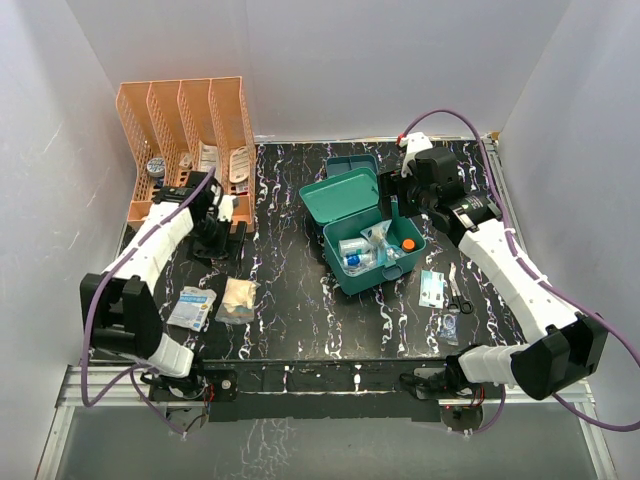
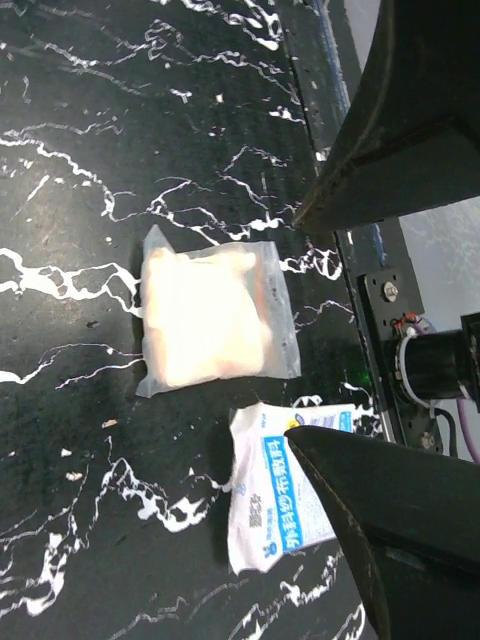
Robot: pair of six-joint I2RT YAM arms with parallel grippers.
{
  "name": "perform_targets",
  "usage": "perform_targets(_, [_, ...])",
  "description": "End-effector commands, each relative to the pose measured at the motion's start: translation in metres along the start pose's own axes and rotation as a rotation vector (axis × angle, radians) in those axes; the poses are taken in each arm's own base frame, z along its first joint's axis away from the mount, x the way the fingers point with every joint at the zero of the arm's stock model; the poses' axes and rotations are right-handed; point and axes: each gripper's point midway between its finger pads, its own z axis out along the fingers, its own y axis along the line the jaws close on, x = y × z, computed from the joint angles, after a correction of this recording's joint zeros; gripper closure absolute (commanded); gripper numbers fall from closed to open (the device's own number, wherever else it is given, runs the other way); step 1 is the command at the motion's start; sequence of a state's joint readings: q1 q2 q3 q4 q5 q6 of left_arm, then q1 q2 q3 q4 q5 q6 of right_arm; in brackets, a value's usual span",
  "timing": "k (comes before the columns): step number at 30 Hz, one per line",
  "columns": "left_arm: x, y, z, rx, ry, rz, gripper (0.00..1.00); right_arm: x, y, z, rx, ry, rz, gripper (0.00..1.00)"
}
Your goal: Organize the medicine kit
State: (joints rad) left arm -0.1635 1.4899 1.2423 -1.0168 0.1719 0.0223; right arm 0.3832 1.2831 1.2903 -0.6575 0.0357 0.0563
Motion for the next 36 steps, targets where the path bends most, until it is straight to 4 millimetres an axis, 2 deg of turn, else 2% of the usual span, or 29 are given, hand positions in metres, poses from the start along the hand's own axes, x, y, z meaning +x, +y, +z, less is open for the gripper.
perform_targets(1, [0.009,-0.002,0.024,-0.052,0.071,-0.096,0.28,-0.025,-0.005,-0.01,0.028,-0.074,0.015,0.22])
perform_targets(6, [0.014,-0.008,0.047,-0.041,0.087,-0.147,0.41,-0.023,-0.007,-0.013,0.039,-0.078,0.017,0.21])
perform_targets(11, [0.02,-0.021,0.065,-0.014,0.061,-0.141,0.42,-0.014,-0.009,-0.015,0.051,-0.068,0.019,0.21])
perform_targets(15, [0.023,-0.021,0.078,-0.019,0.076,-0.138,0.39,-0.011,-0.011,-0.018,0.061,-0.065,0.011,0.21])
perform_targets(18, [0.024,-0.018,0.086,-0.033,0.09,-0.135,0.41,-0.011,-0.013,-0.02,0.068,-0.065,0.01,0.21])
perform_targets(20, [0.025,-0.017,0.089,-0.037,0.1,-0.13,0.53,-0.011,-0.013,-0.021,0.071,-0.067,0.009,0.21])
perform_targets(22, [0.025,-0.016,0.091,-0.037,0.105,-0.125,0.71,-0.01,-0.014,-0.022,0.072,-0.068,0.01,0.21])
perform_targets(23, [0.025,-0.016,0.092,-0.035,0.109,-0.123,0.77,-0.009,-0.014,-0.023,0.074,-0.068,0.011,0.21])
perform_targets(28, [0.024,-0.018,0.091,-0.023,0.104,-0.111,1.0,-0.004,-0.015,-0.023,0.076,-0.062,0.01,0.2])
perform_targets(32, [0.011,-0.021,0.077,-0.02,0.107,-0.087,1.0,-0.002,-0.015,-0.023,0.074,-0.064,0.011,0.2])
perform_targets(36, [-0.035,-0.031,0.038,-0.01,0.04,-0.045,1.0,-0.004,-0.015,-0.023,0.079,-0.075,0.011,0.2])
